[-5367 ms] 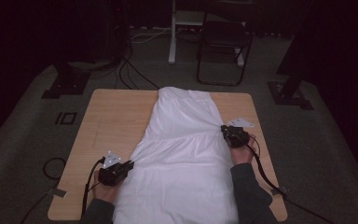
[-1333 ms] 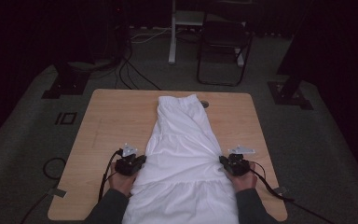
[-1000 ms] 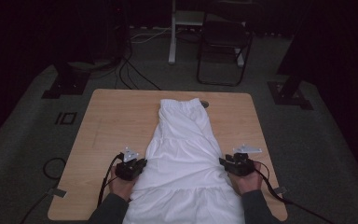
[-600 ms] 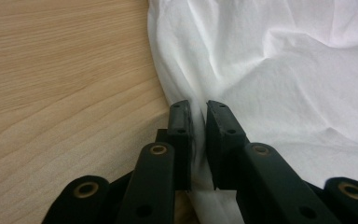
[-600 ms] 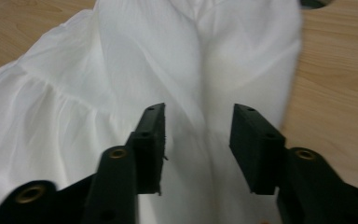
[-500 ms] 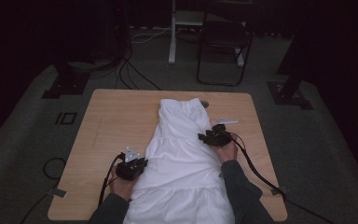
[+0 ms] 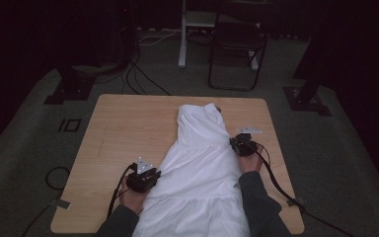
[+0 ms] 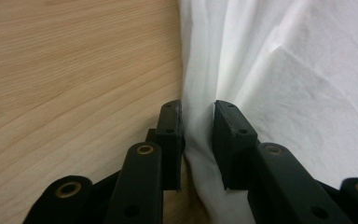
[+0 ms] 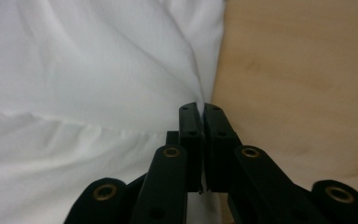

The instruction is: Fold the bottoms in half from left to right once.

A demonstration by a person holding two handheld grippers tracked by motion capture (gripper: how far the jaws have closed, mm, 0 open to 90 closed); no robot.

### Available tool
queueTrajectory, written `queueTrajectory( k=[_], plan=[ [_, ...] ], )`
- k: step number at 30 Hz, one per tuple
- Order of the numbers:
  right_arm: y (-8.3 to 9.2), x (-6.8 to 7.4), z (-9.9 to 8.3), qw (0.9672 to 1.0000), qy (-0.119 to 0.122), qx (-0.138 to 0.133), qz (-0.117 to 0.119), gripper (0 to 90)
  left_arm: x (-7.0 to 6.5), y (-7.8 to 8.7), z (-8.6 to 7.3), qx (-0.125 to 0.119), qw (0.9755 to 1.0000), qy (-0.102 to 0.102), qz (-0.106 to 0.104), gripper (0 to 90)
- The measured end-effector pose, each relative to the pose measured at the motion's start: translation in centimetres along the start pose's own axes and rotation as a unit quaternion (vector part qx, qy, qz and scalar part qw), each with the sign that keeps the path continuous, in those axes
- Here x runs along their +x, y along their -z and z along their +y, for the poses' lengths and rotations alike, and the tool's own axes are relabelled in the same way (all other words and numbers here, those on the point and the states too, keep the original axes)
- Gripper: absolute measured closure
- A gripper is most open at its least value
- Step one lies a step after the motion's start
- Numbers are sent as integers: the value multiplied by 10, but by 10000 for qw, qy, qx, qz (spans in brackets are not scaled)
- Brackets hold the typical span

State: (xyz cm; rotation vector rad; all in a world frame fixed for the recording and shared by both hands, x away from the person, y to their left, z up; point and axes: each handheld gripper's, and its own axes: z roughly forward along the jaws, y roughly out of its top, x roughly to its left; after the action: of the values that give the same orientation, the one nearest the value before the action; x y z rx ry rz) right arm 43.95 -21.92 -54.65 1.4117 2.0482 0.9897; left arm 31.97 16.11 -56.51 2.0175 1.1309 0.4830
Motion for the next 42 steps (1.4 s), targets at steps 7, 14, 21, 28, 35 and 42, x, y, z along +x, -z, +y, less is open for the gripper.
queueTrajectory(
  k=[7, 14, 21, 28, 35, 42],
  plan=[
    [-11, -2, -8, 9995, -194, 200, 119, 862, 15, 1, 31, -140, 9996, 131, -211, 541],
    [-12, -1, -8, 9994, -292, 176, 106, 861, 20, -42, 95, -119, 9992, 120, -361, 465],
    [-12, -2, -10, 9993, -328, 106, 167, 861, 13, -91, 92, 372, 9990, 98, -206, 558],
    [-1, 15, -20, 9992, -117, 168, 354, 860, 5, -70, 69, 169, 9997, -91, 125, 821],
    [31, 38, -52, 9967, 54, 132, 803, 858, -9, -26, 23, 38, 10000, -28, -79, 821],
    [53, 49, -67, 9947, 143, 330, 963, 744, -21, -12, 9, -4, 9996, -288, 10, 815]
  ],
)
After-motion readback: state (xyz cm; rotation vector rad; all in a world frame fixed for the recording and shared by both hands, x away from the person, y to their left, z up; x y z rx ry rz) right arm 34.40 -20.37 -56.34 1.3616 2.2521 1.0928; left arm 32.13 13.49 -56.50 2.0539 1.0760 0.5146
